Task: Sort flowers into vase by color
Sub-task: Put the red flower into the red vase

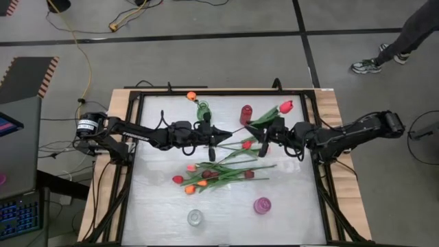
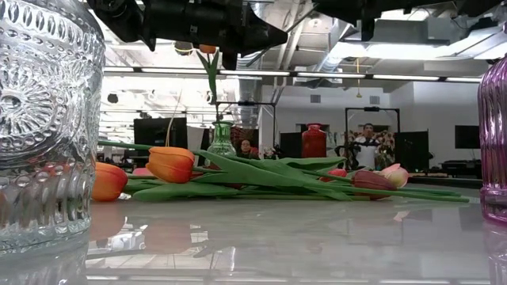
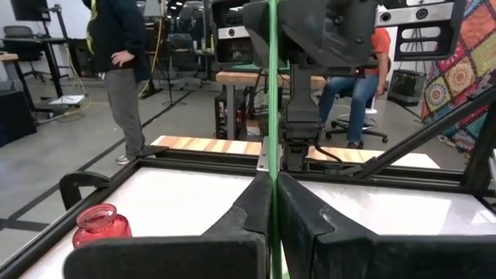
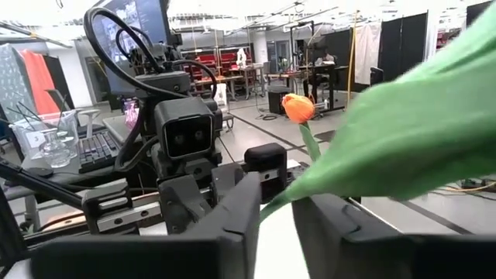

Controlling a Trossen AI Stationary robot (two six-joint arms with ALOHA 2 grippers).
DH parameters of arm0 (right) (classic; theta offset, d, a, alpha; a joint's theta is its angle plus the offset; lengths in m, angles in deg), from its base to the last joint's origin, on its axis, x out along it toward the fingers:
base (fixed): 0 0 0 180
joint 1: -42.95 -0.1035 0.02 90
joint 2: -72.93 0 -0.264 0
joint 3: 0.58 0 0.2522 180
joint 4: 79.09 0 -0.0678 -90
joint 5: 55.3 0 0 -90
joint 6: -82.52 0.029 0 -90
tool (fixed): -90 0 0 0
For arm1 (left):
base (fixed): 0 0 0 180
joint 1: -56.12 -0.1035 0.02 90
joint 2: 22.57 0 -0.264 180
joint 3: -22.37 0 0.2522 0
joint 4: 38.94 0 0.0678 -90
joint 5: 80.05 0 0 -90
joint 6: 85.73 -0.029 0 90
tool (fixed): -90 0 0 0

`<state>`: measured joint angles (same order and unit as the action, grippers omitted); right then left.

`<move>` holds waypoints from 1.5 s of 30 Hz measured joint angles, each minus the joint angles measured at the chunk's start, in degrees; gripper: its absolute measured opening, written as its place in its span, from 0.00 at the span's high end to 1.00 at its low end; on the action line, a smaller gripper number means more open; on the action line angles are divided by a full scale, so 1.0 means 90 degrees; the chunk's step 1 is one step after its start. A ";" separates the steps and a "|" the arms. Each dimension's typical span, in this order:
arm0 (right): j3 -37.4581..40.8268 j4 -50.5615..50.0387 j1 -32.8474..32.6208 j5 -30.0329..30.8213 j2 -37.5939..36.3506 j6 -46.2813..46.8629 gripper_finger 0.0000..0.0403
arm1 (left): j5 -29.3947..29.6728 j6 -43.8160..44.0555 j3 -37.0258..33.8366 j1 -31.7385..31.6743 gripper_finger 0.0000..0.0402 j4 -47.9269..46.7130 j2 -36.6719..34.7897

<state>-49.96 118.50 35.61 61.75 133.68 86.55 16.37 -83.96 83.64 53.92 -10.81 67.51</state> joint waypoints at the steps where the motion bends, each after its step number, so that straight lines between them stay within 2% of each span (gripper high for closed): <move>1: 0.0000 0.0000 0.0000 0.0000 0.0000 0.0000 0.80 | 0.0000 0.0049 0.0000 0.0000 1.00 0.0000 0.0000; 6: -0.0005 0.0001 -0.0005 -0.0007 0.0000 -0.0002 0.93 | 0.0010 0.0091 0.0000 -0.0007 1.00 -0.0015 0.0000; 17: -0.0005 -0.0005 -0.0002 -0.0007 0.0000 -0.0002 0.91 | 0.0007 -0.0200 0.0000 -0.0005 0.98 -0.0039 0.0000; 20: -0.0005 -0.0005 -0.0002 -0.0007 0.0000 -0.0012 0.93 | 0.0010 -0.0355 0.0000 -0.0005 0.92 -0.0044 0.0000; 26: -0.0007 0.0002 0.0001 -0.0005 -0.0005 -0.0319 0.93 | 0.0033 -0.0457 0.0000 -0.0017 0.73 -0.0103 -0.0093; 29: -0.0048 -0.0127 0.0041 -0.0001 -0.0015 -0.0350 0.92 | 0.0029 -0.0778 -0.0002 -0.0017 0.66 -0.0552 -0.0359; 32: -0.0203 -0.0718 0.0126 0.0007 -0.0113 -0.0357 0.92 | 0.0036 -0.0960 0.0000 -0.0017 0.62 -0.1421 -0.0784; 41: -0.0800 -0.2503 0.0614 0.0002 -0.0520 -0.0359 0.92 | -0.0002 -0.0441 -0.0002 0.0073 0.64 -0.4802 -0.2026; 45: -0.1050 -0.3006 0.0995 0.0000 -0.0512 -0.0677 0.92 | -0.0010 -0.0160 -0.0002 0.0239 0.64 -0.5457 -0.1992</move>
<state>-59.41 91.45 44.56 61.75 129.07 80.46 16.28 -85.40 83.62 56.08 -59.93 49.59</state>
